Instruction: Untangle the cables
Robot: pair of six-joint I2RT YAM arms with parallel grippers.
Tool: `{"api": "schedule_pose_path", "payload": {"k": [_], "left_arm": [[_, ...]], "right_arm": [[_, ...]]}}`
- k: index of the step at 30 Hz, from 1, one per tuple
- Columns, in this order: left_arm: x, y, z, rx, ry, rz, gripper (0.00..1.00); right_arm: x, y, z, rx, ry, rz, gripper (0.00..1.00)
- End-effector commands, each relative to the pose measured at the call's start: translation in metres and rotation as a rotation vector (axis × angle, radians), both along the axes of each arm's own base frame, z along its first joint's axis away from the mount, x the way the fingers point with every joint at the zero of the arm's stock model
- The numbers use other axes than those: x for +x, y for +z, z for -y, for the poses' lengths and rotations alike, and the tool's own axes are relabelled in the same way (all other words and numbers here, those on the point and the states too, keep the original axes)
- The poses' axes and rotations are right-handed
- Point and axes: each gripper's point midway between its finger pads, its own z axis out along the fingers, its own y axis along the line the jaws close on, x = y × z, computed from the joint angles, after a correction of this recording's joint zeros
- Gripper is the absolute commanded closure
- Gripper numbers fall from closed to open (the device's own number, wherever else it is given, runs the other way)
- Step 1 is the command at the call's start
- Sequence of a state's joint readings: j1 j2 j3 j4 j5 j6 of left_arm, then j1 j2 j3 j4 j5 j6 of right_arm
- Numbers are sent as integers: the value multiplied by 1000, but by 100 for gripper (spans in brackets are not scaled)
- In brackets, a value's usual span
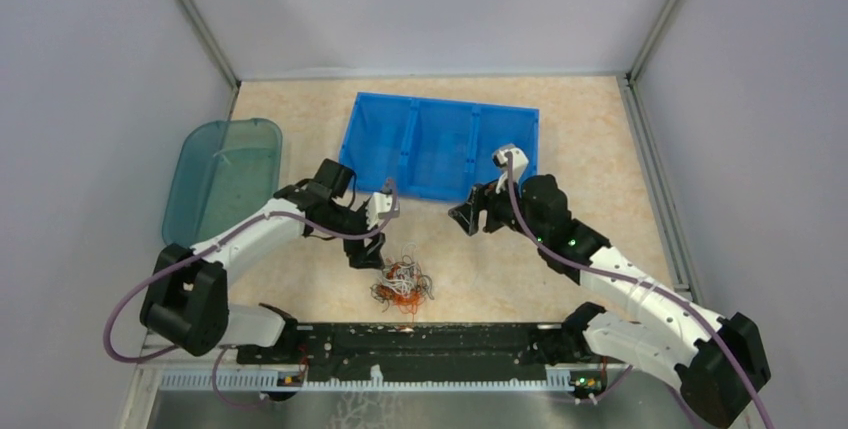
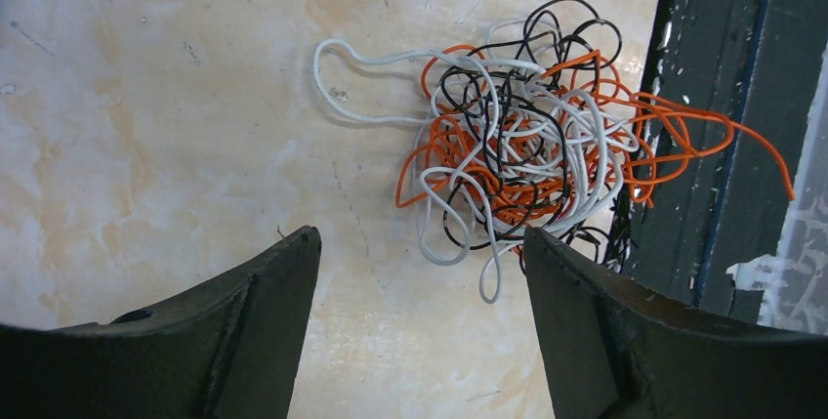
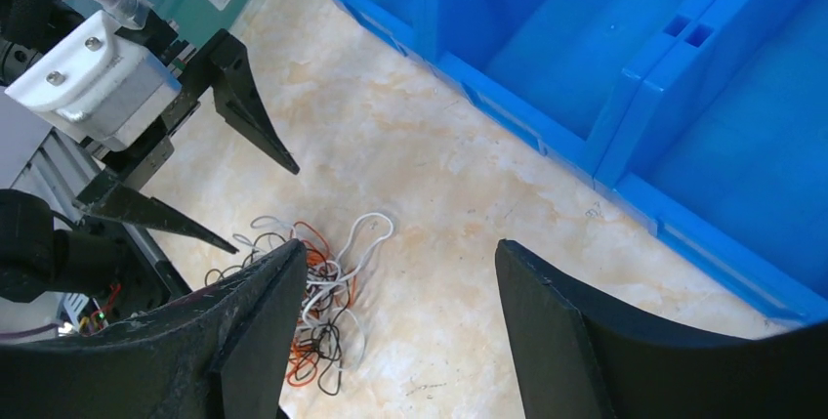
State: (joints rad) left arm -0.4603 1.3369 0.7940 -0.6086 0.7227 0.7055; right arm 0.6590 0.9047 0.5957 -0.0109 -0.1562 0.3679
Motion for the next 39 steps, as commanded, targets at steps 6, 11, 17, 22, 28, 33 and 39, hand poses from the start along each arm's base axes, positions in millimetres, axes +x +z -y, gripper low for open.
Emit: {"api": "schedule_pose_path", "payload": {"k": [6, 11, 17, 22, 28, 33, 39], "left_arm": [[9, -15, 3, 48, -59, 81, 28], [8, -21, 8, 51, -74, 84, 37], [8, -23, 10, 46, -82, 108, 50], [9, -19, 12, 36, -90, 130, 77], [15, -2, 14, 12, -86, 203, 96], [18, 31, 18, -15, -40, 208, 100], [2, 85, 19, -68, -8, 160, 100]], "right_arm": [[4, 31, -15, 26, 44, 54, 35], [2, 37, -18, 33, 58, 66, 38], [1, 36, -19, 32, 69, 66, 45], [0, 37, -20, 34, 76, 70, 50], [-2, 43, -23, 53, 90, 75, 51], [-5, 48, -28, 88, 113, 76, 47], [-18, 71, -47, 186, 212, 134, 26]]}}
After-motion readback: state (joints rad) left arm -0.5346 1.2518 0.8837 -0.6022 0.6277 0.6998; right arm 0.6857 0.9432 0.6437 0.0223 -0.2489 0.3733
